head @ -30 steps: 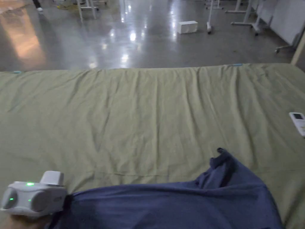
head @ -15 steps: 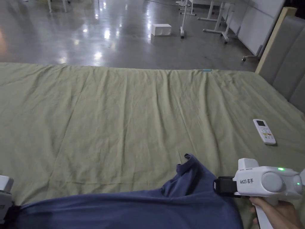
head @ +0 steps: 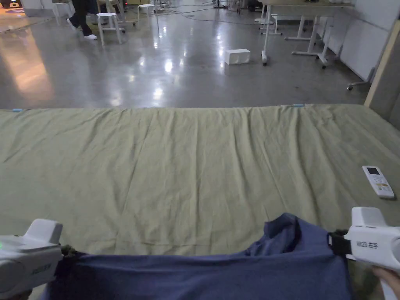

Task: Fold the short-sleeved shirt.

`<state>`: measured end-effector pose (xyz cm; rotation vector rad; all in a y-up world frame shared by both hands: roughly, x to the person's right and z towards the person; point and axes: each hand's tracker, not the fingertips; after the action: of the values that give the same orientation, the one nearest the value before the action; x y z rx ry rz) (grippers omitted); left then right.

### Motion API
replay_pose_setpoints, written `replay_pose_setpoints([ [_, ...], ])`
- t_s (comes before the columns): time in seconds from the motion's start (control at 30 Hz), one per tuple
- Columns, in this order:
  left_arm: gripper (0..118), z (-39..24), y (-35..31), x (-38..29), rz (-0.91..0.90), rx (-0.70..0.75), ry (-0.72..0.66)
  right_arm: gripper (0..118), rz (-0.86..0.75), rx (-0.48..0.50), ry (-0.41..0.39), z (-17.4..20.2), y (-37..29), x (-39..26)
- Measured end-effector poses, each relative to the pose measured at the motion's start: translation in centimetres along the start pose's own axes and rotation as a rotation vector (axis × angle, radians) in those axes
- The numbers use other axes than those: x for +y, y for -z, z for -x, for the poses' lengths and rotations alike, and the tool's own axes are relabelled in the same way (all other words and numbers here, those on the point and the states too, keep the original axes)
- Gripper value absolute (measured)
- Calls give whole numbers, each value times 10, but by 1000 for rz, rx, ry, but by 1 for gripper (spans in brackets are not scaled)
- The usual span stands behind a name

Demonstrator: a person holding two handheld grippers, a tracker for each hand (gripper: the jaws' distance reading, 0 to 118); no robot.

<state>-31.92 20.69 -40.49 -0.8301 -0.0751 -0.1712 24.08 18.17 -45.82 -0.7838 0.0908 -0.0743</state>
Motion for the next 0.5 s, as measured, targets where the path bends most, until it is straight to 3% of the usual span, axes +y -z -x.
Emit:
replay_pose_setpoints([
  [0.07,8,-12,-65,-11,-80,-70,-87,3,-60,27,24,-3,-43,-6],
  [0.1,8,47,-33,-23,-102,-96,-148,3,-96,35,22,-3,-67,-15],
  [0.2,8,57,-77,-54,-169,-150,-240,3,-119,33,-13,5,-121,-45],
  [0.33,8,55,-125,-121,-181,-195,-312,3,-181,70,121,2,-171,-97],
  [0.5,8,74,-139,-194,-152,-270,-401,3,-134,41,129,5,-209,-167],
])
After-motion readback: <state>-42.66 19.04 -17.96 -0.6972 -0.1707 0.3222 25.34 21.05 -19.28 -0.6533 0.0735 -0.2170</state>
